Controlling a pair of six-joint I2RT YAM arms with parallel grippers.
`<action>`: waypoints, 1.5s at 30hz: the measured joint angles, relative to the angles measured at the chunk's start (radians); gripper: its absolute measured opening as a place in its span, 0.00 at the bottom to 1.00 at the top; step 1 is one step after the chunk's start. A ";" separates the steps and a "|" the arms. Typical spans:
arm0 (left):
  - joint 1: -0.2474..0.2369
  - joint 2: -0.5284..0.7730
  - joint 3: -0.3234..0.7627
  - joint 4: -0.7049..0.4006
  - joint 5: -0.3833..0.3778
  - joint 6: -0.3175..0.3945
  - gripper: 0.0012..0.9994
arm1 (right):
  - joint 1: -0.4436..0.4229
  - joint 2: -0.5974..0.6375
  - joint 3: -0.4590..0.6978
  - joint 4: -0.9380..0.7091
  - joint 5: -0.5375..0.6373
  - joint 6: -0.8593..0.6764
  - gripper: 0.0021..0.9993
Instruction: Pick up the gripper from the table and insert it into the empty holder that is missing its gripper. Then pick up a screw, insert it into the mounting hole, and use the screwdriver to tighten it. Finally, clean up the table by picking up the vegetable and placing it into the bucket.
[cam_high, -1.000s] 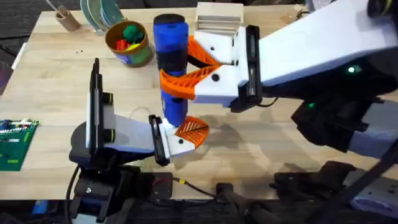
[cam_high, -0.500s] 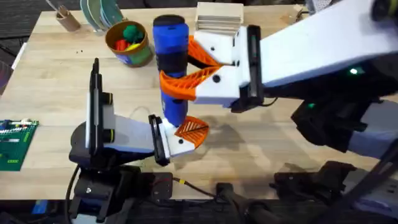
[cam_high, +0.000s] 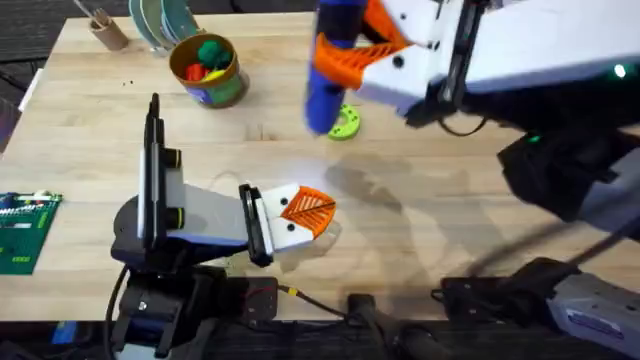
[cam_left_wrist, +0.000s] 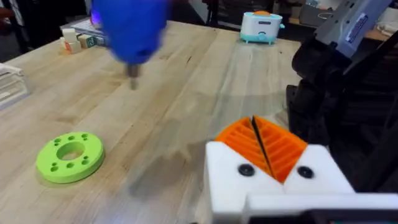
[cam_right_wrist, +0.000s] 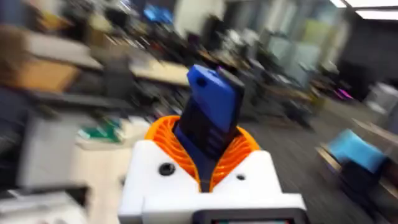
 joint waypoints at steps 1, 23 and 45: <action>0.000 0.000 0.000 0.000 0.000 0.000 0.01 | -0.039 0.001 0.000 -0.033 0.000 -0.033 0.06; 0.000 0.000 0.000 0.000 0.000 0.000 0.01 | -0.409 0.002 0.022 -0.716 0.382 -0.750 0.06; 0.000 0.000 0.000 0.000 0.000 0.000 0.01 | -0.288 0.402 0.274 -0.856 0.589 -1.245 0.06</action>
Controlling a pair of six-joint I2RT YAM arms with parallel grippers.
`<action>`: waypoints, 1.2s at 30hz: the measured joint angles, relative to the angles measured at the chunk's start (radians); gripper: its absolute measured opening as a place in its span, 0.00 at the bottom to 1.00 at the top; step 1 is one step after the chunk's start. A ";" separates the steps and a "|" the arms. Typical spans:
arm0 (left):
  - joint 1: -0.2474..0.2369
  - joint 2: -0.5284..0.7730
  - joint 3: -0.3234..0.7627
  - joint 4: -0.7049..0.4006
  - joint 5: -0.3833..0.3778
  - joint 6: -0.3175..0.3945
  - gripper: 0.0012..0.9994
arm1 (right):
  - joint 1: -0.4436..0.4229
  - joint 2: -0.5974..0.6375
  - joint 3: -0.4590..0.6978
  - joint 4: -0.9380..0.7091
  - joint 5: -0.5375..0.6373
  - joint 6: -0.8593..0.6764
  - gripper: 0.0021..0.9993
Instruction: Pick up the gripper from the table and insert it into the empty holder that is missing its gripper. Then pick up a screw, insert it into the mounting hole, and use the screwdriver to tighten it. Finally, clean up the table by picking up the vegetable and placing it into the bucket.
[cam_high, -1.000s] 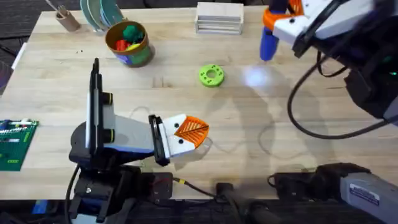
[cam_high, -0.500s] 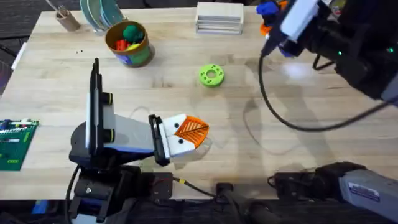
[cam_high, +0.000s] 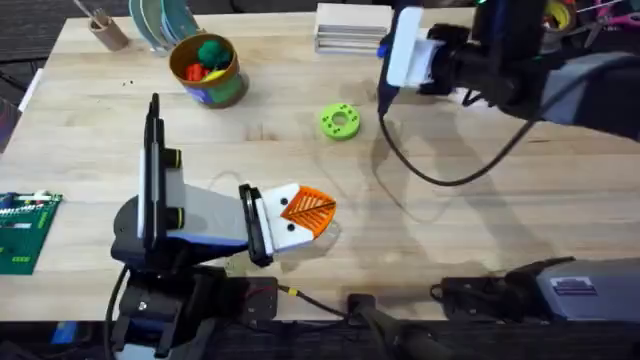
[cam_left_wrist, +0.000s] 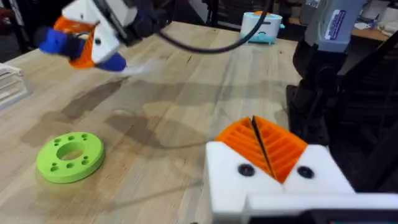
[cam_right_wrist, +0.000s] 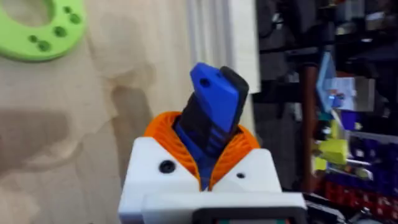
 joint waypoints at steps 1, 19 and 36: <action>0.000 0.000 0.000 0.000 0.000 0.000 0.01 | 0.001 0.016 0.001 -0.003 0.000 -0.003 0.06; 0.000 0.000 0.000 0.000 0.000 0.000 0.01 | 0.002 0.160 0.030 -0.088 -0.019 -0.019 0.06; 0.000 0.000 0.000 0.000 0.000 0.000 0.01 | -0.002 0.207 0.051 -0.082 -0.027 -0.010 0.89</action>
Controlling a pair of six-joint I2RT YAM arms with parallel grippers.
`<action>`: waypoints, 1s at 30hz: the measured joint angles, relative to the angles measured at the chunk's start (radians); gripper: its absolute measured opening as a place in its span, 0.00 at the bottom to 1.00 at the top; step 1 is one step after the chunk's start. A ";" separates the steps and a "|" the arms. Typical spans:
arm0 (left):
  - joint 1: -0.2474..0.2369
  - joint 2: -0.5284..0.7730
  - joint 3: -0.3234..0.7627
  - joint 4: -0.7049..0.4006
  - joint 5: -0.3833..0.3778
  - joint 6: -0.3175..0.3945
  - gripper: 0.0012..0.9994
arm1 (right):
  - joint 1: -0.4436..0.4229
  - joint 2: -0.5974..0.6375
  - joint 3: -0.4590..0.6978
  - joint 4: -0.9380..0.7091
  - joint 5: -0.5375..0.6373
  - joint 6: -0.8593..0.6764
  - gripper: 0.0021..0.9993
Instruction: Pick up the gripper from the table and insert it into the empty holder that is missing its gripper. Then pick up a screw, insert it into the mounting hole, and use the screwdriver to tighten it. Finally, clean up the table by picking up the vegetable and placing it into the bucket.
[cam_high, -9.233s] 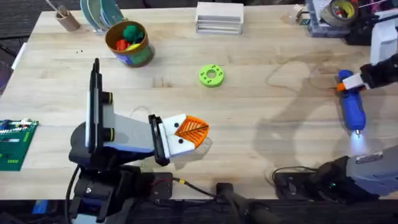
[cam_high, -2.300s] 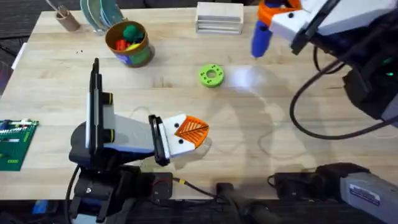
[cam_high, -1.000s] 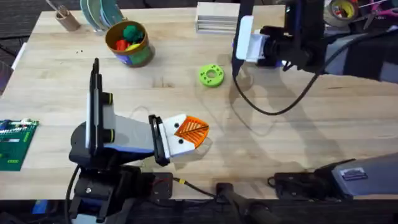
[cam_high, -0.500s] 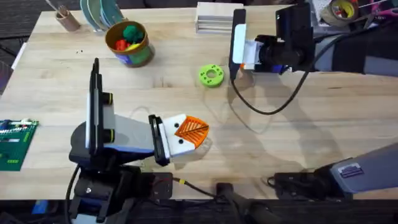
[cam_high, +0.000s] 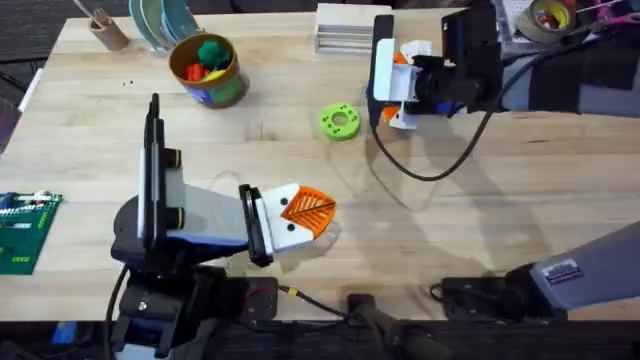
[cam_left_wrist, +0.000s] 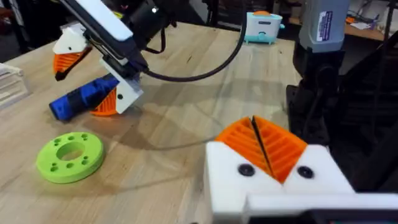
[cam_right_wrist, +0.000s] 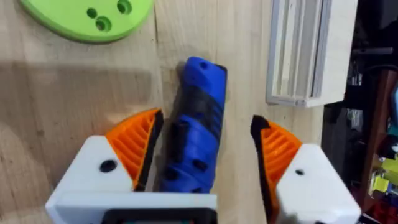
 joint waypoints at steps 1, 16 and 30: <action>0.000 0.000 0.000 0.000 0.000 0.000 0.01 | 0.000 0.000 0.000 0.000 0.000 0.001 0.89; 0.000 0.000 0.000 0.000 0.000 0.000 0.01 | 0.001 -0.097 -0.005 0.038 -0.003 0.182 0.90; 0.000 0.000 0.000 0.000 0.000 0.003 0.09 | -0.001 -0.365 -0.005 0.020 -0.011 1.048 0.91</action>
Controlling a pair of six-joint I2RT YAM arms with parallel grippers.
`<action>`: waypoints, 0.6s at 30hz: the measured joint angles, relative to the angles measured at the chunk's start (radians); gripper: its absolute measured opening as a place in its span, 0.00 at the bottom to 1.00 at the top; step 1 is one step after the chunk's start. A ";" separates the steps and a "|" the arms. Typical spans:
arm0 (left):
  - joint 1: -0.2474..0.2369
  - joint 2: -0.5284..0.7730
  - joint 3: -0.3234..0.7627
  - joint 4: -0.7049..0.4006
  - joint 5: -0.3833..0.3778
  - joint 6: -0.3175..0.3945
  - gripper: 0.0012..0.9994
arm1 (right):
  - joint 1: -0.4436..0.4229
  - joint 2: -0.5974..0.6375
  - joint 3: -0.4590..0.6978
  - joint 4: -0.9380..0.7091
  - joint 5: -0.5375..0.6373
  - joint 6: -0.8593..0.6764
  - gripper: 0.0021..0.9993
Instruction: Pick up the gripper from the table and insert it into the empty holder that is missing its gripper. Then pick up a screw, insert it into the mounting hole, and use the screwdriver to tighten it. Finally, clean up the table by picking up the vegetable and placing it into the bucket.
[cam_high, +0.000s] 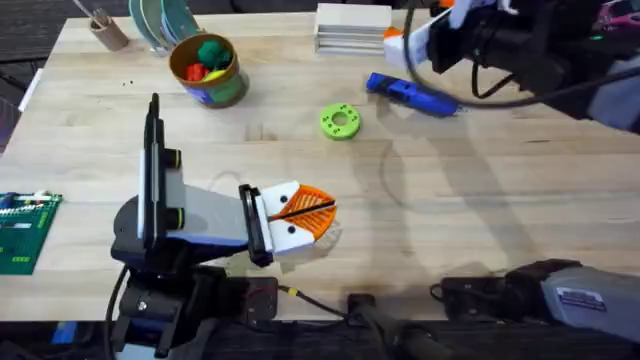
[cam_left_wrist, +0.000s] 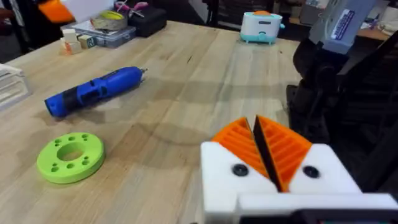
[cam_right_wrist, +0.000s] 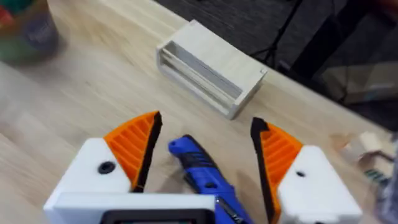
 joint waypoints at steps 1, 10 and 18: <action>0.000 0.000 0.000 0.000 0.000 0.000 0.09 | 0.000 -0.015 0.000 -0.012 0.000 0.056 0.91; 0.000 0.000 0.000 0.000 0.000 0.003 0.98 | 0.000 -0.059 0.000 -0.145 -0.007 0.309 0.91; 0.000 0.000 0.000 0.000 0.000 0.003 1.00 | 0.000 -0.059 0.000 -0.270 -0.007 0.347 0.91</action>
